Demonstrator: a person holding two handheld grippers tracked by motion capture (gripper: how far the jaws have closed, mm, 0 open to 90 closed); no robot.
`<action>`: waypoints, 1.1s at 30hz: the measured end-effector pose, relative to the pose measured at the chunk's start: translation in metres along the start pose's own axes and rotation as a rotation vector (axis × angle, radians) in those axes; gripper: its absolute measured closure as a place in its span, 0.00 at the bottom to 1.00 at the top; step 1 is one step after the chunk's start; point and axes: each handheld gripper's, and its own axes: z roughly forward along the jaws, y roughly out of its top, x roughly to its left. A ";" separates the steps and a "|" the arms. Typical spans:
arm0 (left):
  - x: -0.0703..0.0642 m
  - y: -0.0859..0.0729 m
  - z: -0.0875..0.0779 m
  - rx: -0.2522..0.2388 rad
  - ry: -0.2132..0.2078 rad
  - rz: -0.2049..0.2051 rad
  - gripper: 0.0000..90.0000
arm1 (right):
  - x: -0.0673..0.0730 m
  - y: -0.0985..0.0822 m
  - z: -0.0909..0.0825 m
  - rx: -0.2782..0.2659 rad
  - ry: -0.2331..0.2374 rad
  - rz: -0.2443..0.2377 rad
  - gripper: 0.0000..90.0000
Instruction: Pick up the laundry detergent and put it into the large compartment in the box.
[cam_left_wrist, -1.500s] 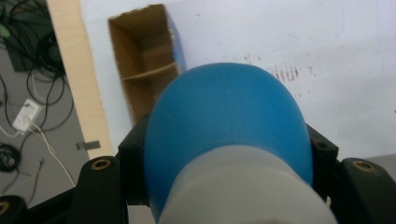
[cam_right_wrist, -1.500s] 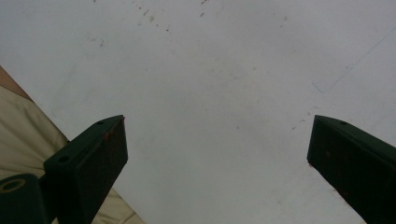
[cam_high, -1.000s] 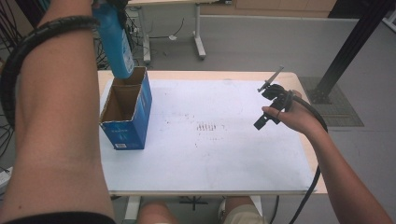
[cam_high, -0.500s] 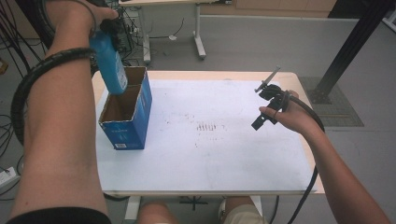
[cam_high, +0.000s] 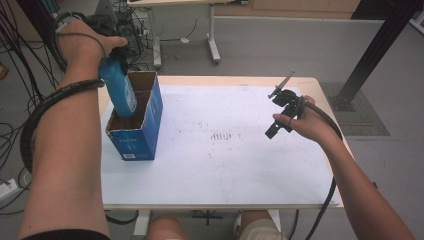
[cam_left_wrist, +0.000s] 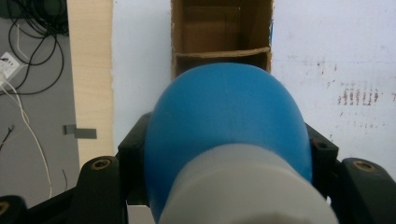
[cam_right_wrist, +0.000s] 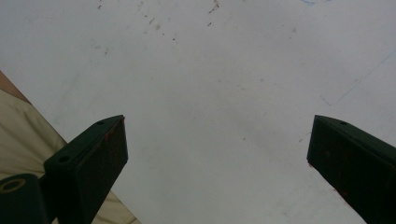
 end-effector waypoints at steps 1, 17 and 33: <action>0.000 -0.001 0.003 -0.004 -0.001 0.000 0.42 | 0.000 0.000 0.000 0.000 0.000 -0.001 0.06; -0.007 -0.006 0.045 0.023 0.009 0.032 0.42 | 0.005 0.000 -0.003 0.000 -0.008 -0.007 0.06; -0.014 -0.012 0.088 0.031 0.023 0.057 0.42 | 0.003 -0.002 0.001 0.002 -0.003 -0.001 0.06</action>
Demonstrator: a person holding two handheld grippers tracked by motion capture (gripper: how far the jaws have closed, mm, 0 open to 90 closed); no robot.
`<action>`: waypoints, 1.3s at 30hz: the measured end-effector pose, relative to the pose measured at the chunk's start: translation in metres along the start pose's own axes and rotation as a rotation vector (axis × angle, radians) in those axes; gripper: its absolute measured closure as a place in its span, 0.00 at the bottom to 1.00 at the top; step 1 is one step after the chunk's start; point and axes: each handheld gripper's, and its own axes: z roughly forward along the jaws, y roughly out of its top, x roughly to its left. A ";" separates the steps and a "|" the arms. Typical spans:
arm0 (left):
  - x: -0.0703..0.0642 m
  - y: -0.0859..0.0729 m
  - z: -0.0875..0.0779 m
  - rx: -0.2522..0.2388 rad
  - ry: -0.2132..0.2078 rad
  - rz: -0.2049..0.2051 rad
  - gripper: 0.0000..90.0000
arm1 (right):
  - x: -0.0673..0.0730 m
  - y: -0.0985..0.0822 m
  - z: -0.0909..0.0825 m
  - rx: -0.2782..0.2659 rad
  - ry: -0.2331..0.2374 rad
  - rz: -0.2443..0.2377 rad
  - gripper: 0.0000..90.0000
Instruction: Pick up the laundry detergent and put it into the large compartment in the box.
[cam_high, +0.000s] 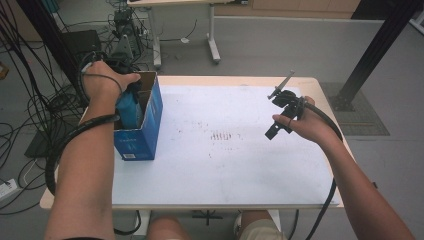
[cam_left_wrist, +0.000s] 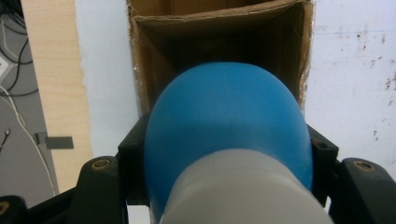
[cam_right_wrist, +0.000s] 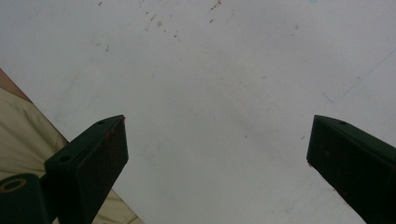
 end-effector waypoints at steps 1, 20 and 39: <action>0.000 0.000 0.003 0.003 0.001 0.003 0.42 | 0.000 0.000 0.000 0.001 -0.001 0.001 0.06; 0.002 0.001 0.041 0.034 -0.002 0.031 0.42 | -0.001 0.000 0.006 0.010 0.000 0.013 0.06; -0.002 0.001 0.056 0.034 -0.001 0.057 0.42 | 0.000 0.003 0.008 0.015 0.001 0.014 0.06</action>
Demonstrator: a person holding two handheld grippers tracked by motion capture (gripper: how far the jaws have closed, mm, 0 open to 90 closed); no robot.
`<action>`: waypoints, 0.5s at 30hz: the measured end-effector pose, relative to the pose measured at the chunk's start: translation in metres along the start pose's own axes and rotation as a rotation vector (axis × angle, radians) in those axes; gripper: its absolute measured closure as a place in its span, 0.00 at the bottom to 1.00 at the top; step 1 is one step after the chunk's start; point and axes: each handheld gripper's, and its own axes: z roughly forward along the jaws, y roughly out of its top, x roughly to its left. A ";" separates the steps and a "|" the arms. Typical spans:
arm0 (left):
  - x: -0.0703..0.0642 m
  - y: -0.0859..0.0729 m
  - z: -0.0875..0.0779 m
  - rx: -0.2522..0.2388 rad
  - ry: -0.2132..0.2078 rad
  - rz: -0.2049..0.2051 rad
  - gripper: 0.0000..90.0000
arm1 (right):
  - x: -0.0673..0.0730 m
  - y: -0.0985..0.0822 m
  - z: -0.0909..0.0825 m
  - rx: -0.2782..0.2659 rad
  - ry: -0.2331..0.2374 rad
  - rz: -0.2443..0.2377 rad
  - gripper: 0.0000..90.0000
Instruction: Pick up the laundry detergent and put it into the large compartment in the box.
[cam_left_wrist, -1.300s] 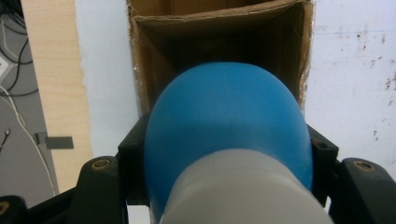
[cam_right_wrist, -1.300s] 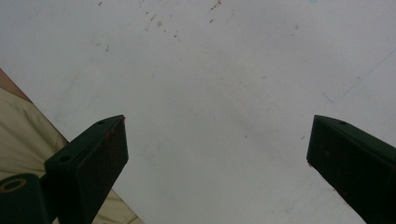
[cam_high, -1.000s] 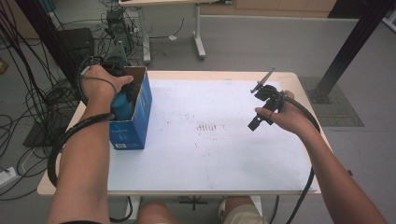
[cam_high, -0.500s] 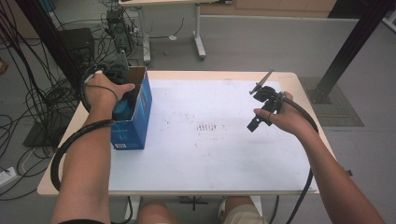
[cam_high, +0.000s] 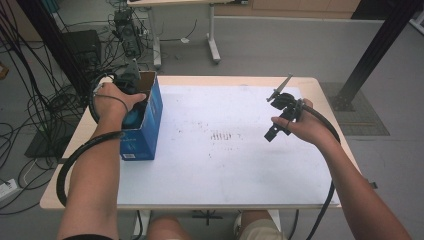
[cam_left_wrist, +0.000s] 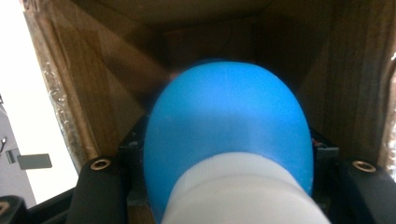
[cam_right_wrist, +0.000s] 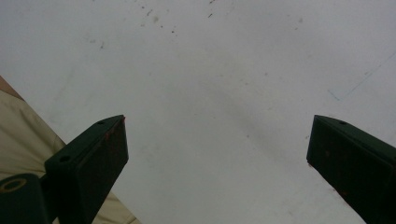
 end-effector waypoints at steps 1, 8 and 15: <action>0.000 0.000 0.000 0.001 0.001 0.001 0.42 | 0.000 0.001 0.000 0.003 -0.002 -0.005 0.06; -0.002 0.000 0.001 -0.002 0.003 0.000 0.42 | 0.003 0.002 0.000 0.006 -0.004 -0.007 0.06; -0.001 0.000 0.001 -0.002 0.003 -0.001 0.42 | 0.003 0.001 -0.001 0.007 -0.003 -0.002 0.06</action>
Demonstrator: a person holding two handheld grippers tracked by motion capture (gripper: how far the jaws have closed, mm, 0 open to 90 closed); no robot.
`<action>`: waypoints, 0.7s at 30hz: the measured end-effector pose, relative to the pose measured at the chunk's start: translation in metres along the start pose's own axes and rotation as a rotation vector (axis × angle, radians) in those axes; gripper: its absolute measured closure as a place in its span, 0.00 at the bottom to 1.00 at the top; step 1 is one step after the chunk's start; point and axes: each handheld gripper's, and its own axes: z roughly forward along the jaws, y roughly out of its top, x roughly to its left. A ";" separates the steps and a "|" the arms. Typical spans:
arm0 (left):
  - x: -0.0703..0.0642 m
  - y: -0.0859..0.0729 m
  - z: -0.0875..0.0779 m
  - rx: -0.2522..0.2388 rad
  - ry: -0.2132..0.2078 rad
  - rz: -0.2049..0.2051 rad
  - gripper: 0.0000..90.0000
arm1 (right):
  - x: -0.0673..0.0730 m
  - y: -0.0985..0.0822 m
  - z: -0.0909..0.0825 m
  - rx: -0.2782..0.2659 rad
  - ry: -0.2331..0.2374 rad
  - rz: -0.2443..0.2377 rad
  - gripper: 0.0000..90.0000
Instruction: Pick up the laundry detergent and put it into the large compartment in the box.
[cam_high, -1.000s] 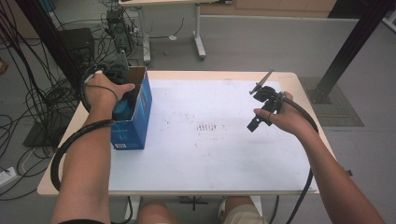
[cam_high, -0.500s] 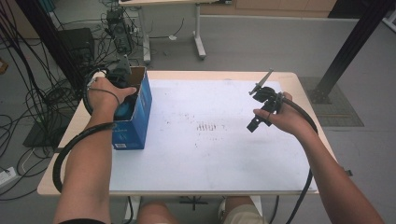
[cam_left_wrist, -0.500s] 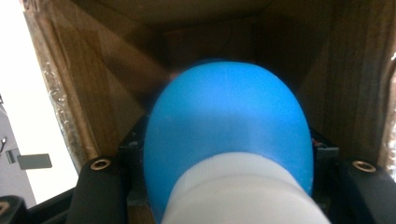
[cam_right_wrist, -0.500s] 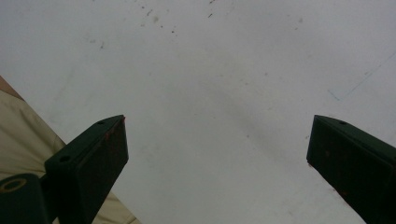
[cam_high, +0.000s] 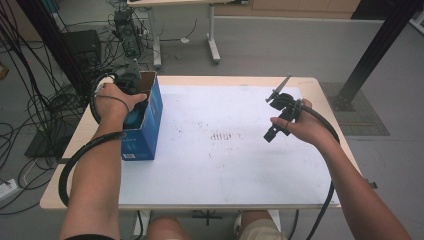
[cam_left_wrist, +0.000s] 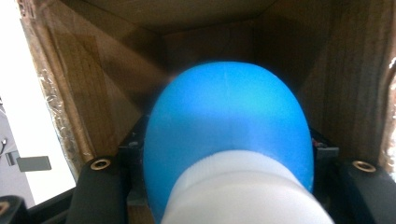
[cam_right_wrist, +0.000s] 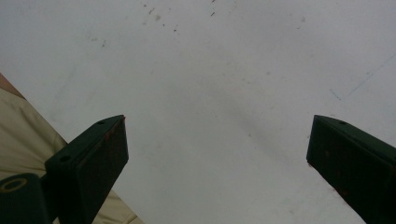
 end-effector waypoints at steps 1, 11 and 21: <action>0.000 0.000 0.000 -0.001 0.000 -0.001 0.42 | 0.000 0.000 0.000 0.002 -0.002 -0.005 0.06; -0.001 -0.001 0.000 -0.004 0.002 -0.001 0.42 | 0.000 -0.002 -0.004 -0.002 -0.008 -0.003 0.06; 0.001 -0.001 0.000 -0.006 -0.002 -0.002 0.42 | 0.000 -0.002 -0.006 -0.001 -0.011 -0.002 0.06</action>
